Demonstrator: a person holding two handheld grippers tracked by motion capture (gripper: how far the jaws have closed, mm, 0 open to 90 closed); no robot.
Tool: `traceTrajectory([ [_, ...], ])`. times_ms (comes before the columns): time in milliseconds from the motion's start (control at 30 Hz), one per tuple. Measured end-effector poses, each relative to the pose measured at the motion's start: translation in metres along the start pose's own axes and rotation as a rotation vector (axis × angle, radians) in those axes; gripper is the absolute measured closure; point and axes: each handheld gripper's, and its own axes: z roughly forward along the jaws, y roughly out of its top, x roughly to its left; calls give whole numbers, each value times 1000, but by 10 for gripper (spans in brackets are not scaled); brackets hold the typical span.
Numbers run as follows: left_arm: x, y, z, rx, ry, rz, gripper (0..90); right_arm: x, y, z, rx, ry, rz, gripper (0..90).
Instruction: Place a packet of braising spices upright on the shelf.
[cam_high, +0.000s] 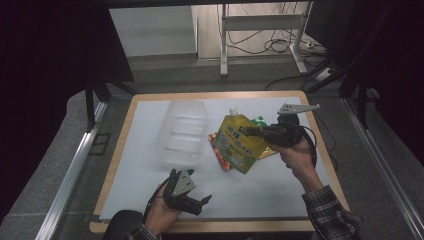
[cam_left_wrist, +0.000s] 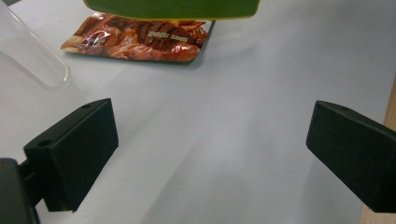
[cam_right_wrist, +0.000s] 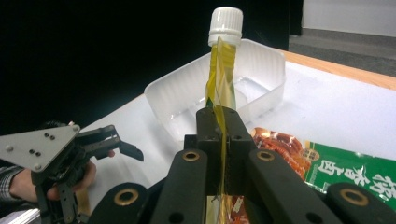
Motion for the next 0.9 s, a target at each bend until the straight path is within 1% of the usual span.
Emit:
traceTrajectory([
  [100,2,-1,-1,1,4,-7,18,-2,3,2,-2,0,5,874],
  [167,3,-1,-1,4,8,-17,17,-4,7,5,-5,-4,-4,874],
  [333,4,-2,0,8,14,-18,14,-7,12,10,-9,-7,-13,874],
  [667,6,-3,0,15,27,-17,12,-12,22,19,-18,-13,-11,876],
  [900,12,-5,-3,15,45,-42,12,-16,32,30,-20,-19,-14,876],
])
